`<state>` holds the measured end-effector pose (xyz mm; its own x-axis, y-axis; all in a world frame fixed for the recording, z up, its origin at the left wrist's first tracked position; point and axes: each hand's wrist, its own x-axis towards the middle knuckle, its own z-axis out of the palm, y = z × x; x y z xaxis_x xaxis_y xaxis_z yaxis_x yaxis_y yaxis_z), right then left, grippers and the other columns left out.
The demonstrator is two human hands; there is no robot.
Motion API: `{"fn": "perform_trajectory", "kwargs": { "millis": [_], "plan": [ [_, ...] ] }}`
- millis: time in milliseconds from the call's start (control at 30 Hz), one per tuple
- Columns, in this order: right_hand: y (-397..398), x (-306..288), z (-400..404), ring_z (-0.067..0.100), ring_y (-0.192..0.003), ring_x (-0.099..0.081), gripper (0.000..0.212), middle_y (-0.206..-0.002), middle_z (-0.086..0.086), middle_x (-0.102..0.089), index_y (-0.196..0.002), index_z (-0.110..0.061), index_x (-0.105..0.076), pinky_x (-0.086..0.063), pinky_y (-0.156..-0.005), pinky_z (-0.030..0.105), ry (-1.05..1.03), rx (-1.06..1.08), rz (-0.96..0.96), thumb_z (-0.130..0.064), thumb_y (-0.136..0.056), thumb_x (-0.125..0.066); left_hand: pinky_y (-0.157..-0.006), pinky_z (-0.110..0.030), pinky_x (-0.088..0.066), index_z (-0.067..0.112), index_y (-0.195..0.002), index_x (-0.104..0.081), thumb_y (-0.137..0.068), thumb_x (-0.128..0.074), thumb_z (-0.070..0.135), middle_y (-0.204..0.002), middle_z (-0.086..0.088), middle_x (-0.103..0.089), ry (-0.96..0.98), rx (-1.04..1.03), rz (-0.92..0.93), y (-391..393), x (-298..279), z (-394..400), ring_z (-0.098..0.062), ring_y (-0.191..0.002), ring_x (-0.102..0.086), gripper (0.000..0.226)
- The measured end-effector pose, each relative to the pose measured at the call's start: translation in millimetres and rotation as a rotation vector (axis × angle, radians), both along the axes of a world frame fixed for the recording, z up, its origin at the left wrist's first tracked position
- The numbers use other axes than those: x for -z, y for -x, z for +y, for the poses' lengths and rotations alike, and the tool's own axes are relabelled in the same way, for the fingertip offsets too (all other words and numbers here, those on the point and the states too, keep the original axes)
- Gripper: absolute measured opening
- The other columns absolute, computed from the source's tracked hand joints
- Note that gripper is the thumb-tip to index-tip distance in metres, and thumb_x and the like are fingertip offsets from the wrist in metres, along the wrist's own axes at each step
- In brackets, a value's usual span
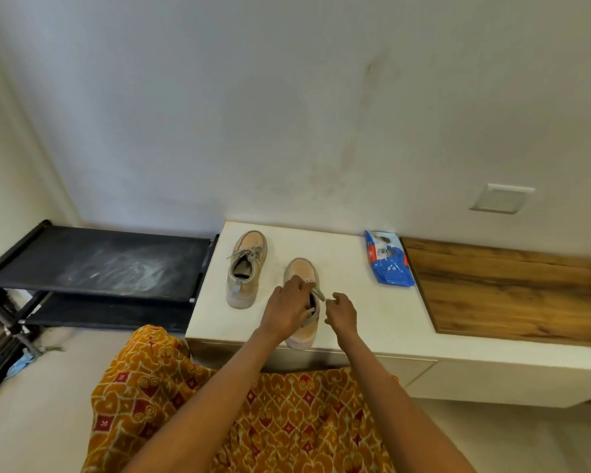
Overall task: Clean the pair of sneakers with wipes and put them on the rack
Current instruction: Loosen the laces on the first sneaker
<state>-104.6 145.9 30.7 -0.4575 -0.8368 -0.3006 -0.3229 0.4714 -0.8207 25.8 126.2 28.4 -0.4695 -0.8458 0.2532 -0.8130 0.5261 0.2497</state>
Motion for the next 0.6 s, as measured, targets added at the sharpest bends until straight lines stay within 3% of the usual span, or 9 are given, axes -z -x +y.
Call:
{"fn": "perform_trajectory", "kwargs": {
  "millis": [67, 133, 267, 367, 433, 500, 600],
  "plan": [
    [0.2, -4.6, -4.5, 0.028, -0.095, -0.057, 0.035, -0.104, 0.014, -0.055, -0.115, 0.003, -0.051, -0.053, -0.084, 0.039, -0.089, 0.060, -0.174, -0.027, -0.098, -0.043, -0.079, -0.033, -0.049, 0.015, -0.131, -0.040, -0.083, -0.065, 0.034, -0.125, -0.006, -0.050, -0.157, -0.187, 0.294, -1.4, -2.5, -1.9, -0.023, -0.102, -0.058, 0.058],
    [1.3, -9.6, -9.9, 0.029, -0.096, -0.056, 0.036, -0.098, 0.012, -0.052, -0.106, -0.001, -0.049, -0.051, -0.077, 0.036, -0.129, 0.079, -0.296, -0.036, -0.096, -0.047, -0.077, -0.032, -0.051, 0.013, -0.129, -0.044, -0.084, -0.066, 0.034, -0.120, -0.006, -0.058, -0.389, -0.387, 0.563, -0.9, -3.7, -6.1, -0.024, -0.101, -0.061, 0.054],
    [3.9, -9.5, -23.2, 0.019, -0.068, -0.055, 0.019, -0.078, 0.010, -0.059, -0.077, -0.003, -0.059, -0.050, -0.063, 0.028, -0.092, 0.082, -0.278, -0.019, -0.084, -0.066, -0.078, -0.039, -0.055, 0.004, -0.110, -0.065, -0.083, -0.070, 0.022, -0.107, -0.014, -0.068, -0.721, -0.581, 0.857, -1.3, 1.0, -16.1, -0.029, -0.090, -0.065, 0.033],
    [6.0, -7.9, -29.1, 0.015, -0.058, -0.055, 0.006, -0.069, 0.009, -0.061, -0.080, -0.002, -0.067, -0.052, -0.060, 0.026, -0.033, 0.078, -0.270, -0.008, -0.079, -0.068, -0.055, -0.033, -0.054, 0.000, -0.132, -0.040, -0.082, -0.070, 0.016, -0.087, -0.014, -0.061, -0.920, -0.714, 1.051, 0.3, -0.5, -12.4, -0.023, -0.062, -0.059, 0.060],
    [4.3, -8.2, -28.8, 0.017, -0.064, -0.060, 0.013, -0.073, 0.008, -0.065, -0.089, 0.001, -0.070, -0.056, -0.069, 0.031, 0.039, 0.037, -0.256, -0.007, -0.080, -0.066, -0.041, -0.026, -0.049, -0.001, -0.129, -0.036, -0.084, -0.068, 0.013, -0.072, -0.010, -0.053, -1.053, -0.761, 1.146, 0.0, 0.7, -11.7, -0.019, -0.054, -0.053, 0.057],
    [-0.3, -11.3, -26.0, 0.017, -0.077, -0.063, 0.013, -0.081, 0.002, -0.068, -0.089, -0.007, -0.072, -0.055, -0.076, 0.032, 0.134, -0.087, -0.087, -0.013, -0.082, -0.064, -0.037, -0.024, -0.046, -0.003, -0.106, -0.051, -0.085, -0.067, 0.012, -0.067, -0.012, -0.054, -1.110, -0.779, 1.193, -2.2, 2.3, -12.9, -0.020, -0.053, -0.052, 0.030],
    [-9.9, -15.7, -14.6, 0.013, -0.078, -0.062, 0.015, -0.083, -0.006, -0.067, -0.086, -0.019, -0.073, -0.047, -0.066, 0.025, 0.135, -0.425, 0.400, -0.025, -0.084, -0.059, -0.043, -0.027, -0.050, 0.001, -0.083, -0.062, -0.086, -0.066, 0.011, -0.066, -0.012, -0.060, -1.015, -0.732, 1.172, -2.5, 6.2, -13.8, -0.020, -0.051, -0.055, 0.011]
  ]
}}
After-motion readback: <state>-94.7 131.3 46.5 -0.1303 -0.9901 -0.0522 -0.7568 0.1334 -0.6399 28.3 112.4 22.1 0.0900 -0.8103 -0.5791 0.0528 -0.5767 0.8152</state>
